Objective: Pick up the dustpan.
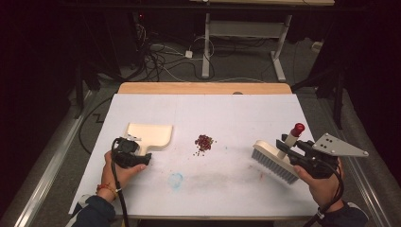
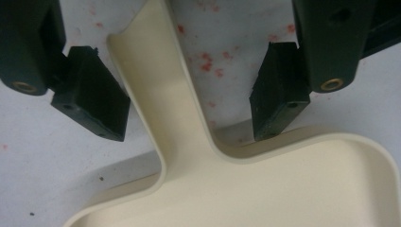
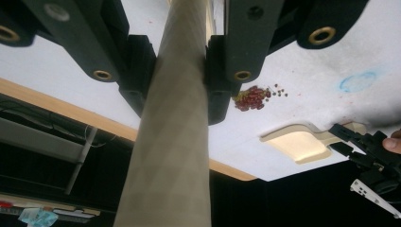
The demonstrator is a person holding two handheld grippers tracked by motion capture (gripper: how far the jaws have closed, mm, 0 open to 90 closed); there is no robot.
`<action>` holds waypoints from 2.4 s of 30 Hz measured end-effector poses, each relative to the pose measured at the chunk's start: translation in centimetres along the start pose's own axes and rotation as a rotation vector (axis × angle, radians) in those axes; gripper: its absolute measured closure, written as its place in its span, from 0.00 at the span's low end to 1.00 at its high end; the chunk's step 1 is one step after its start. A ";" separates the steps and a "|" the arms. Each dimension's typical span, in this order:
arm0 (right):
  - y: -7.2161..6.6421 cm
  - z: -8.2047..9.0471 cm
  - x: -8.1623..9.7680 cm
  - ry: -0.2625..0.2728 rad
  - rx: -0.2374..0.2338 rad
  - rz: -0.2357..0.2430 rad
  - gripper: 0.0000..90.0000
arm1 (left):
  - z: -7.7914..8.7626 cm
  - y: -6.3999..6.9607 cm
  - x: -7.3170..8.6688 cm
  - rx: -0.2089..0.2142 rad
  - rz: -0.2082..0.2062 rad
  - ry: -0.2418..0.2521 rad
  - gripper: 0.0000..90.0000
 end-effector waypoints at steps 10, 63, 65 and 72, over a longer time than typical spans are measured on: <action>-0.2 -0.1 0.0 -0.003 -0.011 0.003 0.77 | -0.4 -0.3 -1.1 -0.020 0.070 0.000 0.66; 0.2 -1.2 -0.1 0.003 0.006 0.004 0.77 | 6.5 4.3 3.3 0.128 -0.340 -0.106 0.71; 0.2 -1.5 -0.3 0.007 0.004 -0.001 0.77 | 6.5 4.7 3.3 0.132 -0.357 -0.110 0.71; 0.3 -3.2 -1.3 0.019 0.003 0.003 0.77 | 6.2 5.5 3.2 0.146 -0.381 -0.116 0.71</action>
Point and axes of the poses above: each handheld gripper's, and its own axes: z roughly backward along the jaws, x roughly out of its underside, y roughly to its right, the point moved 5 cm from there along -z, roughly forward along the jaws, and after that the axes turned 1 degree about -y, right-handed, at the moved point
